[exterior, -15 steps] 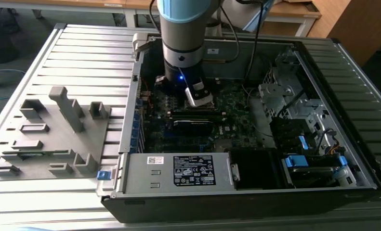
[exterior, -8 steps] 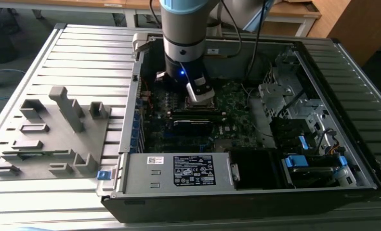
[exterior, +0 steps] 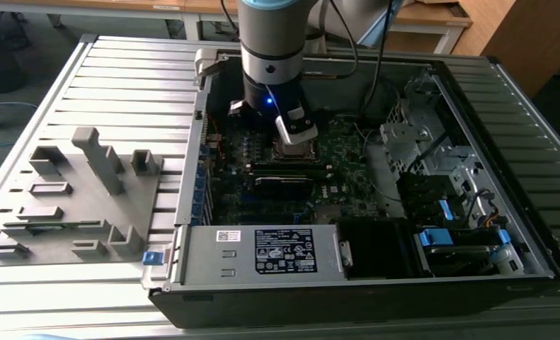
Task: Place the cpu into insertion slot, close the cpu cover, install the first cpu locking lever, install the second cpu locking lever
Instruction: 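Install the second cpu locking lever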
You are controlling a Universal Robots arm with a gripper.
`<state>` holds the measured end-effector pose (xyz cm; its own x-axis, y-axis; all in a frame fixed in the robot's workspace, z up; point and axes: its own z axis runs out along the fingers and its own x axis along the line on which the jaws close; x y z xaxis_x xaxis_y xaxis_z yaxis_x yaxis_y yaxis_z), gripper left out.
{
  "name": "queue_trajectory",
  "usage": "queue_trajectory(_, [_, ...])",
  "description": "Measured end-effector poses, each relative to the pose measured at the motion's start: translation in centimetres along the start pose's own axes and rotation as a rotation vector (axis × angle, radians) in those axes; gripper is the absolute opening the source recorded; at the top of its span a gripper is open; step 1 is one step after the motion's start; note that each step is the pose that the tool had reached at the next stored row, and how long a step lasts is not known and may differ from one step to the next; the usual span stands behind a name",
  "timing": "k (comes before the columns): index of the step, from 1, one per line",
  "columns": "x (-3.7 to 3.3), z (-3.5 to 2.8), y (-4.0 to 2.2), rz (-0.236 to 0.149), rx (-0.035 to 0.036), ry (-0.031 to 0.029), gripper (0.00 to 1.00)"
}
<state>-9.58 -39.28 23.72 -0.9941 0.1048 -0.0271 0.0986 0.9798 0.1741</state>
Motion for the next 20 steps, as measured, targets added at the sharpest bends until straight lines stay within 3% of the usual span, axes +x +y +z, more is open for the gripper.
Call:
queue_trajectory(5, [-0.27,-0.01,0.03,0.0,0.0007,0.0001,0.11])
queue_trajectory(12, [-2.1,0.09,0.21,0.002,0.0021,-0.0004,0.11])
queue_trajectory(17, [-3.18,0.14,0.31,0.003,0.0075,-0.0001,0.11])
queue_trajectory(20, [-3.83,0.17,0.38,0.004,0.0159,0.0001,0.11])
